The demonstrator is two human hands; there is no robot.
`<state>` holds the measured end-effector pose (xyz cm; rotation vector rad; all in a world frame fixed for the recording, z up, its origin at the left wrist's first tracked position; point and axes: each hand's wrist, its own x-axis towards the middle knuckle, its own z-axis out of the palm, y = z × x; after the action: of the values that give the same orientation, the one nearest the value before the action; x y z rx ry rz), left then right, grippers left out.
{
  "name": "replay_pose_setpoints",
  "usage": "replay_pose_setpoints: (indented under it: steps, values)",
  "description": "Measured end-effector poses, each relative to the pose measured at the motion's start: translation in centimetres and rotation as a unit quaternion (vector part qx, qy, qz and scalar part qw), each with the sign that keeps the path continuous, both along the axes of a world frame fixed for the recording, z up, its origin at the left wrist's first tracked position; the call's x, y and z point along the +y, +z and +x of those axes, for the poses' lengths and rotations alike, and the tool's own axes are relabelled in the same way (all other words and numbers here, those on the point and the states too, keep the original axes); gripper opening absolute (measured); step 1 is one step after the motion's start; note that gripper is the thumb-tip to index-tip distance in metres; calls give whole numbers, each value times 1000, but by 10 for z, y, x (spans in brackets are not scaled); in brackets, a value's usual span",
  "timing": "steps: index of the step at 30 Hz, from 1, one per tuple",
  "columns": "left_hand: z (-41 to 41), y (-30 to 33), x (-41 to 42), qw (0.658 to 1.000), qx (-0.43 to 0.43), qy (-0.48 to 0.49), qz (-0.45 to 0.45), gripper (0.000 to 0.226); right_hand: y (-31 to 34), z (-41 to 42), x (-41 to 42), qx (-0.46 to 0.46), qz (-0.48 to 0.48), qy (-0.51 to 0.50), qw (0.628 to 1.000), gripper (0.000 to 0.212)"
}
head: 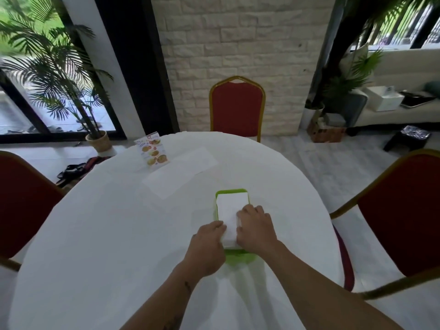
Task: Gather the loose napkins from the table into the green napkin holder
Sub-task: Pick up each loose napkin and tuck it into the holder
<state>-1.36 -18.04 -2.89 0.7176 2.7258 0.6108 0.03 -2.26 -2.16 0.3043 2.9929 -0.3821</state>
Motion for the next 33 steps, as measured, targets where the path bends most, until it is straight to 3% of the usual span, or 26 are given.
replay_pose_setpoints:
  steps: [3,6,17,24,33]
  values:
    - [0,1,-2,999,-4,-29,-44,56,-2,1,-3,-36,42,26,998,33]
    - [-3,3,-11,1000,6,-21,16,56,7,-7,-8,-24,40,22,999,37]
    - [-77,-2,-92,989,-12,105,102,56,26,-68,-87,13,-88,45,995,48]
    - [-138,-22,-138,987,-53,131,79,55,3,-111,-144,-34,-78,49,995,51]
    - [-202,-60,-162,995,-81,56,-24,64,-40,-150,-176,-90,-82,-7,993,50]
